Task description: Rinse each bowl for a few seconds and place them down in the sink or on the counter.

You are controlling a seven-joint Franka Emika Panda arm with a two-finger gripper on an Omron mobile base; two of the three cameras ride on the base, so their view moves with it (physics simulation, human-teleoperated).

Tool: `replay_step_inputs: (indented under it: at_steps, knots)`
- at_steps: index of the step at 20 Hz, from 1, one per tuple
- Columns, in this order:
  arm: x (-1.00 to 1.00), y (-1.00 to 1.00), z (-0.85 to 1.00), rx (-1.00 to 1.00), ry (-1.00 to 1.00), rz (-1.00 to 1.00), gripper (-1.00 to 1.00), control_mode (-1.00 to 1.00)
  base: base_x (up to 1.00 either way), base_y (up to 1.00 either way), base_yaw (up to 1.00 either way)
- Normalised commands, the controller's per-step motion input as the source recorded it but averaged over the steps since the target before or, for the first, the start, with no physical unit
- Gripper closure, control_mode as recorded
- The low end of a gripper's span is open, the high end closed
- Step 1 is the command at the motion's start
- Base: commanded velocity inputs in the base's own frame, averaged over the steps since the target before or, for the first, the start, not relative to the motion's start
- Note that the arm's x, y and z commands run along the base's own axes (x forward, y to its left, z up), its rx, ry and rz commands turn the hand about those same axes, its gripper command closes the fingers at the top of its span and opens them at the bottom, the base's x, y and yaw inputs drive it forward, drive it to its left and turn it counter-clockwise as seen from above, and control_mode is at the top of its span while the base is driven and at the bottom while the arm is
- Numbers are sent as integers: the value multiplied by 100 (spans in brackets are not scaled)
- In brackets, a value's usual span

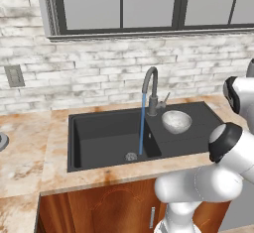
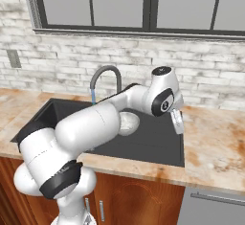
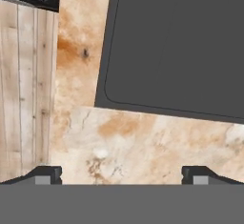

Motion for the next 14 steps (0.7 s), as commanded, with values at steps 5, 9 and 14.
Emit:
replay_step_inputs:
  at_steps: [5,9,14]
  knots:
    - [-21,-16,4,0,0,-14,-100,-100,0,0,0]
    - [-15,-7,0,0,0,-18,-100,-100,0,0,0]
    - [-6,-6,0,0,0,-20,-100,-100,0,0,0]
